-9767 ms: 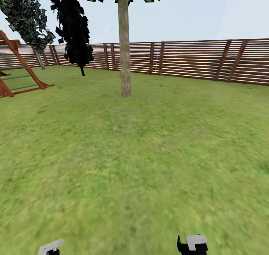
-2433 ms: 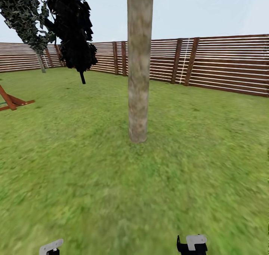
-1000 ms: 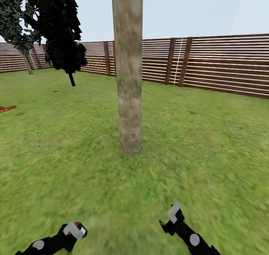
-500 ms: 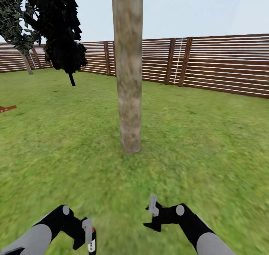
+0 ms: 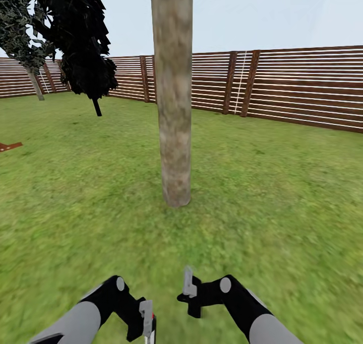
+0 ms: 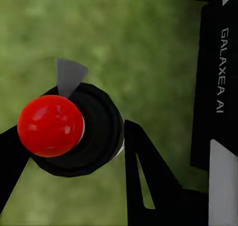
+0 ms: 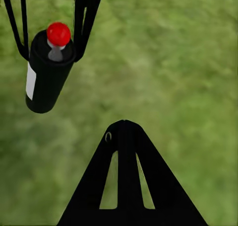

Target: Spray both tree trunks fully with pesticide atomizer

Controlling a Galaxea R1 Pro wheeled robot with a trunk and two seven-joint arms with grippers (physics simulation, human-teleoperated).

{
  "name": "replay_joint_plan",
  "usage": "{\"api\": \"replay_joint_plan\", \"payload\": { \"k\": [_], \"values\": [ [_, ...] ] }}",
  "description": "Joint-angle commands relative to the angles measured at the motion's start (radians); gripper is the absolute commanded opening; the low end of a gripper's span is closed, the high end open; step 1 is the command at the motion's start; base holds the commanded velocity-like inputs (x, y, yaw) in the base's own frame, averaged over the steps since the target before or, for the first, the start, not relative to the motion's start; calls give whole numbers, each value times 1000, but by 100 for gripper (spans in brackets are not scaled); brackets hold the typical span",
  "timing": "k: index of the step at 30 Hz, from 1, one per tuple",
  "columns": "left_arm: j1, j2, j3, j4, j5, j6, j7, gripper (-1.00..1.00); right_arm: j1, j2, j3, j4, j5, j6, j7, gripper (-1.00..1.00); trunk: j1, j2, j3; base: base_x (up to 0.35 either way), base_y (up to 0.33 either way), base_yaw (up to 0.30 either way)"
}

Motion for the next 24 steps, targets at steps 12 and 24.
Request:
{"api": "replay_joint_plan", "payload": {
  "k": [12,24],
  "values": [
    [1,-31,13,-52,1,-12,59,-100,0,10,-1,-41,8,-5,34,-100,0,0,-1,0,0,0],
    [1,-75,16,-39,111,-45,59,-100,0,10,-1,-41,9,-5,34,-100,0,0,-1,0,0,0]
  ]
}}
